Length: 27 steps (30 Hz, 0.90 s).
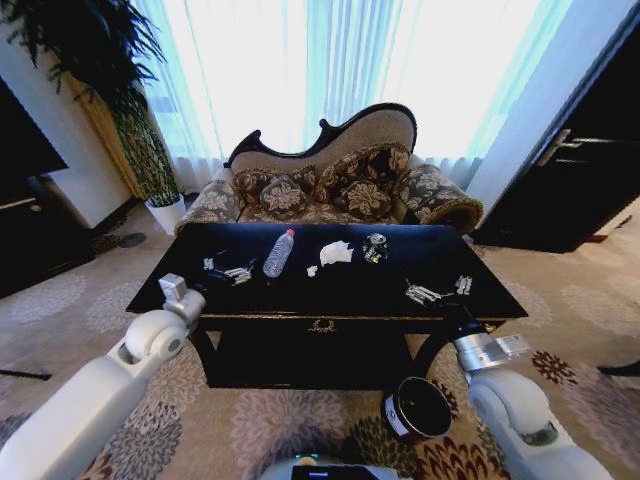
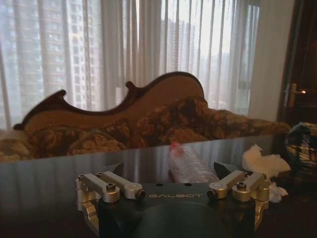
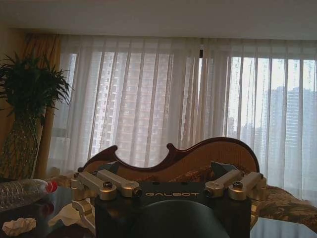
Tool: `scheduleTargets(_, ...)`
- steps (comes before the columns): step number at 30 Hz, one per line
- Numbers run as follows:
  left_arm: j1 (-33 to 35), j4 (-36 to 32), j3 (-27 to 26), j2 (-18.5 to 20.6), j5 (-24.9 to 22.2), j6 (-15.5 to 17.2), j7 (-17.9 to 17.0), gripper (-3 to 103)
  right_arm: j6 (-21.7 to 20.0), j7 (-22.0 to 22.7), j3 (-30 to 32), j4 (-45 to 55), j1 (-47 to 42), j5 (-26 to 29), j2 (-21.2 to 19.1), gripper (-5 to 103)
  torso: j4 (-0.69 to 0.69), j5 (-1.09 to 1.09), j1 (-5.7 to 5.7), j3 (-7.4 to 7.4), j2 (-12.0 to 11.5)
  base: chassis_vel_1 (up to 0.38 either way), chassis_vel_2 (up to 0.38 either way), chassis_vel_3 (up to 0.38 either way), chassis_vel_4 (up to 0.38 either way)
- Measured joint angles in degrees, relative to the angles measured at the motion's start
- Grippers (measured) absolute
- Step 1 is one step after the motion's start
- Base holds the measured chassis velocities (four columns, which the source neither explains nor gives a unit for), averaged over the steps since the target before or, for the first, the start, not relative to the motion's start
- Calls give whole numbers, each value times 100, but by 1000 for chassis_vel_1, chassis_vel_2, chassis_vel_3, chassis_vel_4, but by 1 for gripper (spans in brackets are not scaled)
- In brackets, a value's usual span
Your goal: Move to the front of the table and place the trash on the table into the trash bin.
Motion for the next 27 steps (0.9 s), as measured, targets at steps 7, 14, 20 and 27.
scheduleTargets(7,-584,308,709,-46,80,-11,4,100,-8,1,33,-1,-11,4,4,100,0,-1,0,0,0,0,0,0,0)
scheduleTargets(14,-849,520,1031,-163,143,-32,51,99,-10,3,112,-2,-62,20,25,100,-1,0,0,0,0,0,0,0,0)
scheduleTargets(20,-950,662,1138,-194,200,-54,133,98,-12,3,114,-2,-57,22,23,100,0,0,0,0,0,0,0,0,0)
scheduleTargets(27,-1199,903,1319,-271,157,-88,192,98,-17,8,153,27,-113,22,16,100,0,0,0,-1,0,0,0,0,0)
